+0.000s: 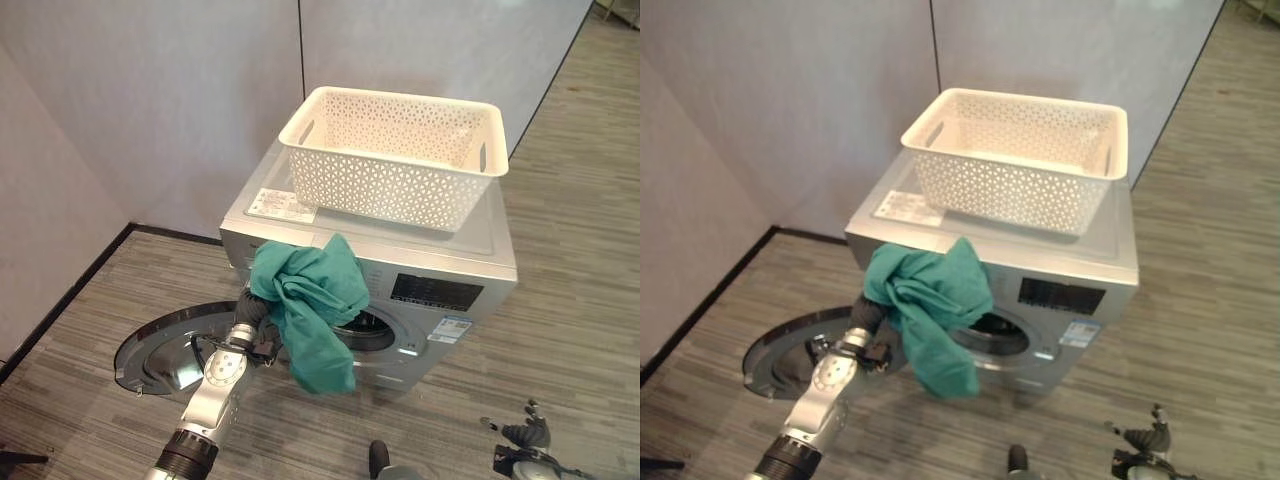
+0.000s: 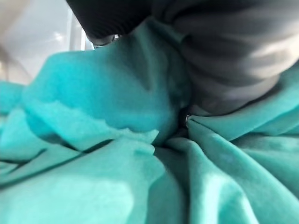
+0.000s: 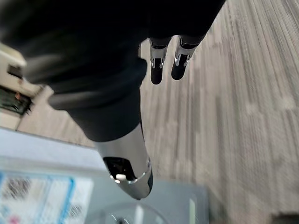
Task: Grab the laundry basket,head to the washer,open it,put in the laundry and shut it.
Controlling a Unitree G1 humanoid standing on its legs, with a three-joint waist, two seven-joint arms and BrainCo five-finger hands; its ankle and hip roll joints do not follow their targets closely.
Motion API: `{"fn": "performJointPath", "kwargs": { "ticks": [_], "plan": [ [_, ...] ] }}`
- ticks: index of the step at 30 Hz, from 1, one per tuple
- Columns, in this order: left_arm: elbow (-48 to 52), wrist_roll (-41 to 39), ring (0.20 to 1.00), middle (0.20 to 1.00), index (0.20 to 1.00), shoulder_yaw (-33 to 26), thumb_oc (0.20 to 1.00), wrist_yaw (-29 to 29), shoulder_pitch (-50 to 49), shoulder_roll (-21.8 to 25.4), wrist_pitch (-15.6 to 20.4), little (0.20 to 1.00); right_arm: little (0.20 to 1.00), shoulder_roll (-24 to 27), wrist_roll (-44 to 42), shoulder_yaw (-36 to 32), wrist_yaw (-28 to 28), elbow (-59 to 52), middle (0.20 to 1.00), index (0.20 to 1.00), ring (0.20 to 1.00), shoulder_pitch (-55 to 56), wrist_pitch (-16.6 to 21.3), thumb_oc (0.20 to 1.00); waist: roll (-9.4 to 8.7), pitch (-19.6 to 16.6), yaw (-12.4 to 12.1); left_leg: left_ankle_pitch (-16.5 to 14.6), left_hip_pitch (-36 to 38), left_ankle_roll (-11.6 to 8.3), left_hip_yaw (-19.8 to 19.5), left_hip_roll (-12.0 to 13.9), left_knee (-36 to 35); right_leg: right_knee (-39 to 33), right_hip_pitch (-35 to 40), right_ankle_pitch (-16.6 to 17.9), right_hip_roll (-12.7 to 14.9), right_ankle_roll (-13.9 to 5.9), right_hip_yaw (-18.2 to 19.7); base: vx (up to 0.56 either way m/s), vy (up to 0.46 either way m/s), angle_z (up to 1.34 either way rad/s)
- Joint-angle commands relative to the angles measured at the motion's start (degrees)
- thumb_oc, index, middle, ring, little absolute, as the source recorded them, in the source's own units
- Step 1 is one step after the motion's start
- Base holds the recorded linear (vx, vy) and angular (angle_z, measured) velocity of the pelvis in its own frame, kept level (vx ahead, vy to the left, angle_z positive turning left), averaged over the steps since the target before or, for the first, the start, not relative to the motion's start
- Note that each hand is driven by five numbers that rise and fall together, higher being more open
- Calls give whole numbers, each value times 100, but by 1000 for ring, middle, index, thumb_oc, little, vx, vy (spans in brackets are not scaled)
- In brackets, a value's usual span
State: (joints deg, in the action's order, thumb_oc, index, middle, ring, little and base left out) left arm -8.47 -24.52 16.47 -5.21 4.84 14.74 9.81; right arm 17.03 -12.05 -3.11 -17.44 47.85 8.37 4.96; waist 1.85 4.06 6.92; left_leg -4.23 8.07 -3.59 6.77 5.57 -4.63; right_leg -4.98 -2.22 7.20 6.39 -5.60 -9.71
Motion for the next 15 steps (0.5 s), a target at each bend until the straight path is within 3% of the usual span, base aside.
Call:
{"fn": "performJointPath", "kwargs": {
  "ticks": [1, 5, 9, 15],
  "plan": [
    [358, -435, 200, 200, 200, 53, 200, 257, 150, 106, 326, 200, 1000, -221, -521, 104, 335, 530, 1000, 1000, 1000, -339, 41, 1000, -276, 31, -100, -21, -774, 66, 147, 28, 423, 956, 7, -924, 513, -266, -48, -68, 1, 0],
    [304, -582, 200, 200, 200, 250, 200, 333, 186, 188, 320, 200, 1000, -373, -494, 633, 574, 1040, 1000, 1000, 1000, -534, -62, 1000, -242, 332, -153, 32, -1167, 39, 137, 38, 608, 1057, -328, -889, 549, -240, -80, -126, 13, 2],
    [341, -429, 200, 200, 200, 522, 200, 146, 826, 254, 516, 200, 1000, -305, 109, 1355, 585, 1134, 1000, 1000, 1000, -857, -164, 1000, -247, 776, -148, 173, -2039, 11, 52, 23, 893, 1306, -1140, -804, 611, -185, -42, -281, 19, 7],
    [309, -215, 200, 200, 200, 595, 200, -132, 1292, 146, 700, 200, 1000, -98, 819, 1898, 581, 497, 1000, 1000, 1000, -920, -211, 1000, -378, 941, -147, 191, -2975, -4, -61, -24, 1307, 1685, -2024, -800, 632, -120, 69, -179, -34, 8]
  ]
}}
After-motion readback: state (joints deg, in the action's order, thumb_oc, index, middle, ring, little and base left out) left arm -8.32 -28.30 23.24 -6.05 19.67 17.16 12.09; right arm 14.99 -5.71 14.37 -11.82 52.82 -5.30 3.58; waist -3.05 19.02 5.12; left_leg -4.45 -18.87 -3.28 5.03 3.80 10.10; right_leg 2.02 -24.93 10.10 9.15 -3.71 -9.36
